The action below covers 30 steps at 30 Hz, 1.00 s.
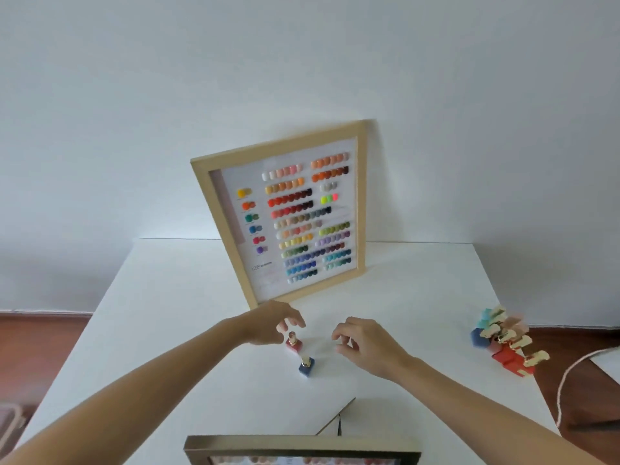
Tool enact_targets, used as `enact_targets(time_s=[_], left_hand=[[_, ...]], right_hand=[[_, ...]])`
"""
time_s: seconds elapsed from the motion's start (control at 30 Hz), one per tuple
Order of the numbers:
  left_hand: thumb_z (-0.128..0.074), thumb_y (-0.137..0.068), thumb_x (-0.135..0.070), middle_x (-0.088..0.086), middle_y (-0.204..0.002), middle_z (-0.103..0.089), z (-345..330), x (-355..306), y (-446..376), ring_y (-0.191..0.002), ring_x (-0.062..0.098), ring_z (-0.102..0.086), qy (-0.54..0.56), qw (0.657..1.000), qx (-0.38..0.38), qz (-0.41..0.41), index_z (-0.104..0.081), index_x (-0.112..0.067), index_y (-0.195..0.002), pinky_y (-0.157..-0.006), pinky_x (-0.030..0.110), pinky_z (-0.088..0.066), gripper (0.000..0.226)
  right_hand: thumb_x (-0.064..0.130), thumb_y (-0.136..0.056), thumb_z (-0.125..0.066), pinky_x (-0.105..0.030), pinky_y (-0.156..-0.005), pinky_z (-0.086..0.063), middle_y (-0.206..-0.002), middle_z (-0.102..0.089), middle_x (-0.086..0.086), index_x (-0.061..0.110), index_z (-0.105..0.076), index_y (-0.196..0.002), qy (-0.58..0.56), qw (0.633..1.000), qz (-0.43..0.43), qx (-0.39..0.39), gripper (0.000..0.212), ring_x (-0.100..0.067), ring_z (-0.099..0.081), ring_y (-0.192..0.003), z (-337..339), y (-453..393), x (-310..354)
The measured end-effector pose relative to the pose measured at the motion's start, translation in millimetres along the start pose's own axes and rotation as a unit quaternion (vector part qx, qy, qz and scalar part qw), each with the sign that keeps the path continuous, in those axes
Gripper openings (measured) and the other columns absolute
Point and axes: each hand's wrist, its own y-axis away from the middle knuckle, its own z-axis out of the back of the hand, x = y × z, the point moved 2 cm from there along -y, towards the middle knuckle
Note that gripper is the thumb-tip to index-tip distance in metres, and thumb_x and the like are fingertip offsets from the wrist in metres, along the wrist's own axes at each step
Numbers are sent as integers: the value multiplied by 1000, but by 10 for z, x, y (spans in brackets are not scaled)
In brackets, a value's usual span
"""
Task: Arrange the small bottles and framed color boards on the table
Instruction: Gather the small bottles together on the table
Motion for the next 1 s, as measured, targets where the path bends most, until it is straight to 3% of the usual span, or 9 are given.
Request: enact_targets(time_s=[0.1,0.23,0.4,0.53,0.67,0.77,0.87,1.0], left_hand=[[-64,-86,-15,-1,-116,-61,-124,63,17,-100,13,-63,-5,1000,-18,-20,-63,-25,-119,-88,24,-49,34],[-62,-89,-21,-1,-105,-65,-251,104,-31,-88,10,-59,5,998,-54,-35,-69,-25,-108,-78,19,-43,20],[-60,-91,-18,0,-103,-64,-311,156,-75,-90,13,-59,-11,996,-84,-36,-70,-23,-107,-77,20,-43,19],[-59,-91,-17,2,-103,-65,-279,186,-88,-93,16,-61,-12,994,-107,-26,-68,-20,-109,-80,25,-47,21],[-62,-89,-17,0,-101,-67,-222,170,-104,-90,12,-60,-7,992,-123,-21,-69,-19,-105,-80,25,-50,18],[-64,-87,-20,-5,-100,-67,-162,82,-143,-88,9,-60,-7,991,-131,-23,-69,-22,-104,-78,21,-51,18],[-65,-87,-24,-8,-100,-68,-87,-116,-230,-87,5,-61,-14,991,-130,-38,-69,-25,-103,-78,19,-52,17],[-64,-89,-27,-10,-103,-67,-35,-546,-429,-87,3,-59,-32,990,-117,-77,-68,-25,-106,-78,16,-50,18]], right_hand=[[29,-85,-62,-27,-73,-49,-92,-63,0,23,-67,-103,1,998,10,54,20,-10,-49,-70,-166,-142,194],[32,-82,-61,-29,-78,-47,-93,-62,0,33,-66,-109,-5,994,5,108,27,-11,-50,-77,-308,-248,339],[25,-84,-60,-31,-81,-48,-99,-63,-5,25,-69,-108,-1,991,2,133,25,-18,-56,-85,-388,-300,365],[20,-83,-60,-33,-76,-47,-93,-61,-7,16,-68,-94,3,991,7,137,14,-23,-57,-83,-398,-292,357],[20,-83,-57,-34,-73,-46,-87,-59,-7,10,-64,-87,2,994,-6,111,12,-24,-55,-79,-323,-203,284],[18,-84,-59,-27,-70,-42,-82,-54,1,11,-65,-85,-20,997,-33,68,10,-20,-52,-74,-197,-48,143],[17,-85,-61,-22,-67,-39,-83,-58,-2,10,-66,-87,-32,997,-66,16,9,-16,-50,-71,-30,171,-61],[20,-85,-65,-27,-70,-45,-83,-63,-5,11,-67,-85,-40,989,-128,-56,10,-18,-55,-73,226,543,-368]])
